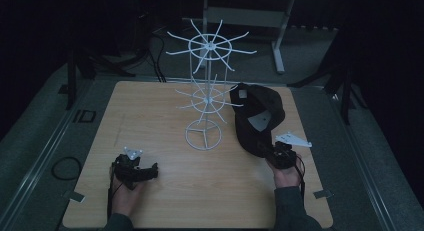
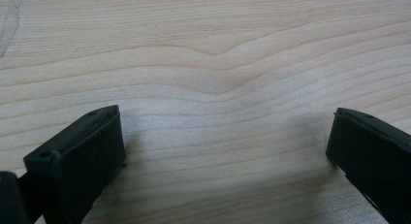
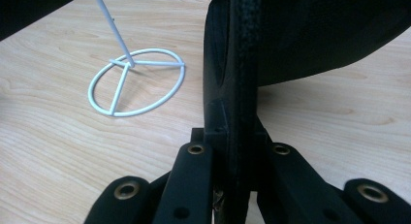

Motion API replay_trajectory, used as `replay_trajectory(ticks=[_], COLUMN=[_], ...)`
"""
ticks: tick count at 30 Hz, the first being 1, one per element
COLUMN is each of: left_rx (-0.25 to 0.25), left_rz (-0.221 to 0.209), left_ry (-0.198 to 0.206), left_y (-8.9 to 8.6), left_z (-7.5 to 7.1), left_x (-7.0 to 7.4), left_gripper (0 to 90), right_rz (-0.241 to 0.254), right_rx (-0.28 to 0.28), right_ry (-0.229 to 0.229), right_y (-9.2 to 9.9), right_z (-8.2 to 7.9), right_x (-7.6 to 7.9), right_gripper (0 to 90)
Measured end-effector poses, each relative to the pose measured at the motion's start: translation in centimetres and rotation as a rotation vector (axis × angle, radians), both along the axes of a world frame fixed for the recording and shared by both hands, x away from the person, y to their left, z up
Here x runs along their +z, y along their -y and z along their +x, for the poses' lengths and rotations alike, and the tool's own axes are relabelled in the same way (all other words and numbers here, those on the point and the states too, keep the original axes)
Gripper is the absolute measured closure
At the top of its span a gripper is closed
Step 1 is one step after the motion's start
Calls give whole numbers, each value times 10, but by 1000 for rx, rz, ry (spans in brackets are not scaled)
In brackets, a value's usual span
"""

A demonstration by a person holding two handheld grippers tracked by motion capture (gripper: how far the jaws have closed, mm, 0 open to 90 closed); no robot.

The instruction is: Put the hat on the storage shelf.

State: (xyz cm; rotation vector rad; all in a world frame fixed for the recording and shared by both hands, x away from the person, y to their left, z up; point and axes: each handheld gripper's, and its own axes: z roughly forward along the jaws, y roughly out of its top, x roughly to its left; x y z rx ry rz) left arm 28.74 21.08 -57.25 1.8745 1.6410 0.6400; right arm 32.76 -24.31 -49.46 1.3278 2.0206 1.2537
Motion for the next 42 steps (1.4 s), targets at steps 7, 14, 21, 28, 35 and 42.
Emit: replay_trajectory(ticks=[7,14,21,28,35,42], left_rx=[0,0,-1,-1,0,-1], left_rz=[0,0,0,0,-1,1], left_ry=[0,0,0,0,-1,-1], left_y=[0,0,0,0,0,0], left_z=[0,0,0,0,0,0], left_x=[0,0,0,0,0,0], left_gripper=[2,2,2,2,2,2], right_rz=[-21,-27,-29,-38,-41,-48], right_rx=[2,-1,1,9,19,27], right_ry=[14,26,39,55,74,88], right_y=[0,4,5,3,1,-1], right_z=[10,20,31,36,42,46], right_x=[3,7,11,14,20,24], right_gripper=[865,865,865,865,865,865])
